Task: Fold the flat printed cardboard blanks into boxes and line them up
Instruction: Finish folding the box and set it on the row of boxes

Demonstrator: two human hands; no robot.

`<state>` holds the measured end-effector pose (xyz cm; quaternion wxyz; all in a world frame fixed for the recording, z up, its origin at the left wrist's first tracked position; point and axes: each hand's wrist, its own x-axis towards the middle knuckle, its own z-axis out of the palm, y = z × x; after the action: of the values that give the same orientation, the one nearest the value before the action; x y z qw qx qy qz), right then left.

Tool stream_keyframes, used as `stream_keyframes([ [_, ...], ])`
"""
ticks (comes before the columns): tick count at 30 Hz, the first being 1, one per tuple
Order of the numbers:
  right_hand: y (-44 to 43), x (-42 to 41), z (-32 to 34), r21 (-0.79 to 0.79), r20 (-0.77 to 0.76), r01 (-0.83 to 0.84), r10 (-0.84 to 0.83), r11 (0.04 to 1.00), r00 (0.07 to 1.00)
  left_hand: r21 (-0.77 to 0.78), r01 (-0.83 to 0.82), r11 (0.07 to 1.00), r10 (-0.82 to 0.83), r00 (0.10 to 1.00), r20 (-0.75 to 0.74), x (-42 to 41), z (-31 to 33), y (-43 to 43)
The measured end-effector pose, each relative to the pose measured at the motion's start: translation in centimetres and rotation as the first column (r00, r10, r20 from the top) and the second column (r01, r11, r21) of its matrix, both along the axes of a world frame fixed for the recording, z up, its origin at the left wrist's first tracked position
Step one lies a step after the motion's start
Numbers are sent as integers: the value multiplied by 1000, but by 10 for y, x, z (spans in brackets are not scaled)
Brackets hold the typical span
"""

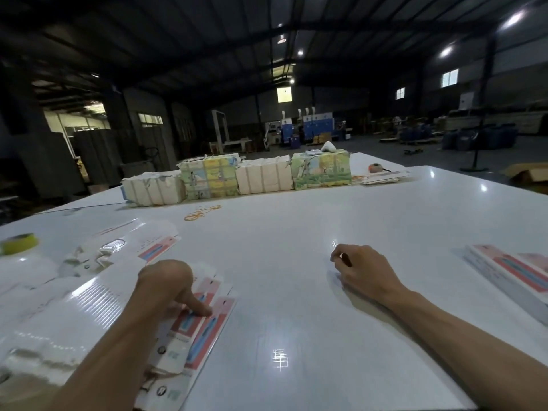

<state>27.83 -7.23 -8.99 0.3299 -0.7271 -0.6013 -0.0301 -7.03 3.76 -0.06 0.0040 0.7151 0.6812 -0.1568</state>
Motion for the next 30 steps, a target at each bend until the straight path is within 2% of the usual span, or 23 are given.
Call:
stream_keyframes([
  [2,-1,-1,1,1,-8,-3,3,1000,1000,-26,-7,1000,9,996,86,-4,2,5],
  [4,-1,-2,2,-5,-6,-3,3,1000,1000,-9,61,998,-57,974,220,-4,6,11],
  [8,1,-2,2,9,-40,-33,34,999,999,51,246,968,-236,817,527,21,13,10],
  [11,-1,-2,3,70,-77,-78,84,994,993,-37,346,937,-197,614,765,53,13,-2],
  [14,0,-2,5,229,-143,-58,93,972,985,-193,525,829,34,297,954,97,4,-12],
  [15,0,-2,6,294,-163,-45,97,955,982,-237,581,778,126,226,966,114,-1,-15],
  [17,0,-2,10,423,-211,-13,113,906,971,-306,649,697,254,176,951,145,-14,-20],
  [20,0,1,14,553,-238,24,130,833,963,-296,657,693,271,143,952,176,-38,-30],
  [23,4,7,10,474,-197,-21,129,880,972,-233,660,715,281,34,959,186,-64,-34],
  [26,7,10,5,333,-166,-78,140,940,976,-172,644,746,246,-25,969,187,-75,-34],
  [30,9,7,7,287,-63,-114,137,951,989,-193,680,708,344,-94,934,184,-76,-36],
])
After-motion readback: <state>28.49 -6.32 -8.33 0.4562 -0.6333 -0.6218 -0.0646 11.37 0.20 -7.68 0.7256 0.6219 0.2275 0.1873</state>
